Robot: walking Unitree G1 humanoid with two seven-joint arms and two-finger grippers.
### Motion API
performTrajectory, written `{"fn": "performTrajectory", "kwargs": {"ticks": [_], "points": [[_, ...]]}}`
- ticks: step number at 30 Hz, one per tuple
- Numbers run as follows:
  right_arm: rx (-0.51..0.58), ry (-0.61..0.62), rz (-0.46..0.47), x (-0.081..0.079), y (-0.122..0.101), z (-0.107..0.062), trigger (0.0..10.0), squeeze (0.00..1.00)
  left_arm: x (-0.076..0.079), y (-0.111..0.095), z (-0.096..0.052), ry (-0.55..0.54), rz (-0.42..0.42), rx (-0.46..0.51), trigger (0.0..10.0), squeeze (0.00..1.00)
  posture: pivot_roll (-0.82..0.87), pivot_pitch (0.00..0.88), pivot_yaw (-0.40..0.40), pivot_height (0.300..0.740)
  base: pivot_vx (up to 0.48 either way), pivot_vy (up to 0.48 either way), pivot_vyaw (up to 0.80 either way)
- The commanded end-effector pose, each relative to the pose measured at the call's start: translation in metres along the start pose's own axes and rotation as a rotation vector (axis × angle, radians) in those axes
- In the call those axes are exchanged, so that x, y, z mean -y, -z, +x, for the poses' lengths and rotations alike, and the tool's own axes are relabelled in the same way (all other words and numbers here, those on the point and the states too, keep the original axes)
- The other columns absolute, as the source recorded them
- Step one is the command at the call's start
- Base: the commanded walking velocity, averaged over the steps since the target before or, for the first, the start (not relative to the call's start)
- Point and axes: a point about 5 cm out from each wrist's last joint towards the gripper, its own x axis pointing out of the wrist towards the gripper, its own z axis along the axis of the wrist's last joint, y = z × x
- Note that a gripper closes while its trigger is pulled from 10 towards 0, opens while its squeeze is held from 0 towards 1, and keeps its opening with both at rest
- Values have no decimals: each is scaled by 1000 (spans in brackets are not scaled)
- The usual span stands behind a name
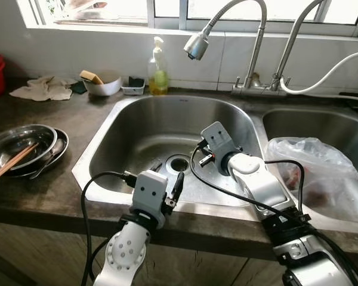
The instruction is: Kitchen organization
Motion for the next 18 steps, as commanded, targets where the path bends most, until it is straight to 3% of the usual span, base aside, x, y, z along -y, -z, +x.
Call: {"fn": "performTrajectory", "kwargs": {"ticks": [1, 4, 5, 6, 7, 18], "points": [[-35, -21, -2, -1, 1, 3, 10000, 0, 2, 0, -3, 10, 12, -16, 10000, 0, 166, 98, -44, 740, 0, 0, 0], [-53, -29, 8, -3, 5, 5, 10000, 0, 5, 3, -7, 24, 4, -36, 10000, 0, 170, 107, -49, 740, 0, 0, 0], [-57, -33, 5, -4, 8, 6, 10000, 435, 7, 4, -10, 31, -4, -43, 10000, 0, 172, 111, -49, 740, 0, 0, 0], [-58, -33, 5, -4, 9, 6, 10000, 435, 7, 4, -11, 32, -7, -44, 10000, 0, 173, 111, -51, 740, 0, 0, 0], [-55, -38, 7, -5, 9, 6, 10000, 1000, 7, 4, -11, 33, -7, -46, 10000, 0, 176, 112, -53, 740, 0, 0, 0], [56, 53, 65, 5, -5, -2, 10000, 1000, 9, 5, -11, 42, -11, -55, 10000, 0, 168, 97, -53, 740, 0, 0, 0]]}}
